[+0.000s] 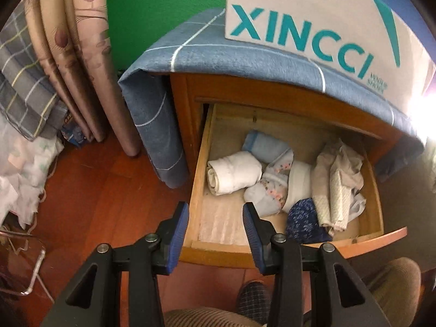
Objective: Take underwear out of drawer
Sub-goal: 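Carry the pale blue-grey cloth in the right tool up to the white box, then lower the pale cloth into the box and open the right tool, then move the right tool into the drawer and close it on the white hexagon-print cloth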
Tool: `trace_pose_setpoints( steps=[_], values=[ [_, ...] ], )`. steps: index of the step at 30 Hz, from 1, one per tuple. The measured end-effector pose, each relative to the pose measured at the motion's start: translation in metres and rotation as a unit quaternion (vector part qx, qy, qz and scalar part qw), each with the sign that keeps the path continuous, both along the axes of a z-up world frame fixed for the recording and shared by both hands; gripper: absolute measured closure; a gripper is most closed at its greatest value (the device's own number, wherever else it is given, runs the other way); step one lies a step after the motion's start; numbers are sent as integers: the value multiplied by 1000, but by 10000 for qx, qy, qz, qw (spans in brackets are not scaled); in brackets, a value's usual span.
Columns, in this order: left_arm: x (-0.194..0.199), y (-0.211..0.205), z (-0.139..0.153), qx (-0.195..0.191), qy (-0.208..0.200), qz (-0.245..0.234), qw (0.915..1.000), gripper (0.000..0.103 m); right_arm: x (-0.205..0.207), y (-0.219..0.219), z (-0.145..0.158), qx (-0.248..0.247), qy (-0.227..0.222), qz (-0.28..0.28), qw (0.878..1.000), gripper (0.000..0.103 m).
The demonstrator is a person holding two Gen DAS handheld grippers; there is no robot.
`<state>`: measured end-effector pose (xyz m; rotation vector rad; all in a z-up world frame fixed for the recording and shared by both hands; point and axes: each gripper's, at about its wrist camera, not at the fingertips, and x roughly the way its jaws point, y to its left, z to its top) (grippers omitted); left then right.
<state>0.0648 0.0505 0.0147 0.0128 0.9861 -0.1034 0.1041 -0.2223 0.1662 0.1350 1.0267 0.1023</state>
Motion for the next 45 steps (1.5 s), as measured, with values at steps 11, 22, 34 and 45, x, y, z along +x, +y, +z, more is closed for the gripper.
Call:
trace_pose_setpoints(
  steps=[11,22,34,45],
  values=[
    [-3,18,-6,-266,-5,387,9989,61,41,8,108,69,-933,40,9956,56],
    [-1,23,-9,-311,32,398,9987,61,132,21,108,-342,-500,-84,9981,55],
    [-1,25,-12,-464,91,439,9979,61,162,30,70,-546,-24,-81,9985,52],
    [1,25,-14,-508,142,450,9976,61,165,28,73,-561,-127,-123,9983,36]
  ],
)
